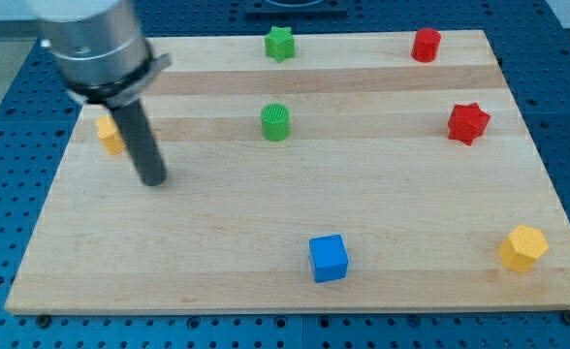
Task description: Push the yellow heart to the bottom left of the green circle
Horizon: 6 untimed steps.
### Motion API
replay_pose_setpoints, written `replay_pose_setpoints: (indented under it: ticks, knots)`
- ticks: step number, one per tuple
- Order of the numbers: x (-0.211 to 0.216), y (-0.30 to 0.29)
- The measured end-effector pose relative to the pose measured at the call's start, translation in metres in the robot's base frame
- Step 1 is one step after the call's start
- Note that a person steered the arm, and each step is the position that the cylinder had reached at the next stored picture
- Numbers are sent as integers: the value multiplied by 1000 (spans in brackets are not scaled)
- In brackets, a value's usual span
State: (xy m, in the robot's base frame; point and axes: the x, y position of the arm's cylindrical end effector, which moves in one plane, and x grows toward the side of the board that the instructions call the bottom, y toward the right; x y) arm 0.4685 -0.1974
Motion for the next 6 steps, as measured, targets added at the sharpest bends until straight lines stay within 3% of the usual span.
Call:
replay_pose_setpoints:
  ticks: [1, 3, 4, 6]
  knots:
    - [-1, -65]
    - [-59, -98]
    - [-74, -84]
    - [-69, 12]
